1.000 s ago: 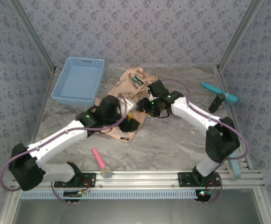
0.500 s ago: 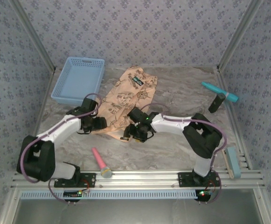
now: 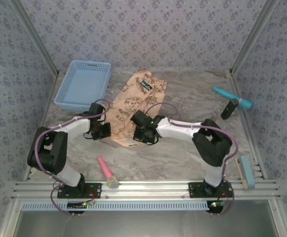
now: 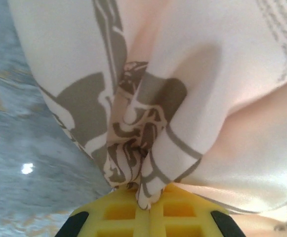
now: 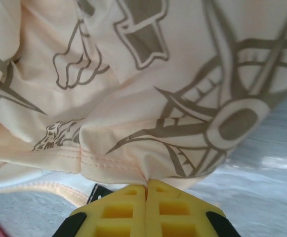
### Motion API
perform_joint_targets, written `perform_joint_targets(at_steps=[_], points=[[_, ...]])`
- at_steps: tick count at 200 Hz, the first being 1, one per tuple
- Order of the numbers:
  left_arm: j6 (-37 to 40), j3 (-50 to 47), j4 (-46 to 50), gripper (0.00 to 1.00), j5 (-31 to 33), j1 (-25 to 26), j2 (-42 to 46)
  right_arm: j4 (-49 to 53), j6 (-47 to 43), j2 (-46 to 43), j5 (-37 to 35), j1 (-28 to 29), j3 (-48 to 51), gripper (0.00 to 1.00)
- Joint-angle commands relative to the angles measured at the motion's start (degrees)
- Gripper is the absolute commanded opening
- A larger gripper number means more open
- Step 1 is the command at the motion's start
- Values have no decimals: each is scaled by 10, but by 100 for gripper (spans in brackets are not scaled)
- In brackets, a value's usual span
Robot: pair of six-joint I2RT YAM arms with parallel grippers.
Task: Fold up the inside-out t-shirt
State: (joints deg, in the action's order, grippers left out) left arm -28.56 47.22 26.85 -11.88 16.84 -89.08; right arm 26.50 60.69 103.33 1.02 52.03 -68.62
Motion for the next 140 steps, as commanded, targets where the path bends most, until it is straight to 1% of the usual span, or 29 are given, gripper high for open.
perform_joint_targets(at_steps=[1, 22, 42, 55, 69, 83, 93, 104, 113, 121, 127, 140], points=[[6, 55, 53, 0, -76, 27, 57, 56, 8, -96, -103, -4, 25, 0], [-4, 108, 80, 0, -78, 83, 118, 109, -4, -187, -171, -10, 31, 0], [-49, 170, 96, 0, -76, 125, 150, 163, -36, -273, -250, -15, 19, 0], [-103, 222, 113, 0, -83, 139, 153, 188, -64, -327, -294, -16, 8, 0], [-153, 282, 134, 0, -106, 142, 146, 200, -93, -375, -328, -18, -34, 0], [-173, 344, 130, 0, -112, 151, 141, 200, -121, -415, -372, -13, -69, 0], [-172, 390, 126, 0, -86, 167, 141, 195, -148, -434, -394, -14, -98, 0], [-154, 437, 123, 0, -38, 196, 141, 184, -187, -446, -411, -14, -132, 0], [-133, 469, 92, 0, -2, 223, 140, 172, -221, -449, -413, -17, -159, 0], [-115, 489, 70, 0, 25, 251, 139, 162, -241, -446, -403, -24, -183, 0], [-103, 498, 49, 0, 40, 266, 136, 156, -279, -440, -393, -36, -205, 0], [-86, 510, 3, 0, 57, 281, 128, 150, -309, -419, -360, -76, -249, 0]])
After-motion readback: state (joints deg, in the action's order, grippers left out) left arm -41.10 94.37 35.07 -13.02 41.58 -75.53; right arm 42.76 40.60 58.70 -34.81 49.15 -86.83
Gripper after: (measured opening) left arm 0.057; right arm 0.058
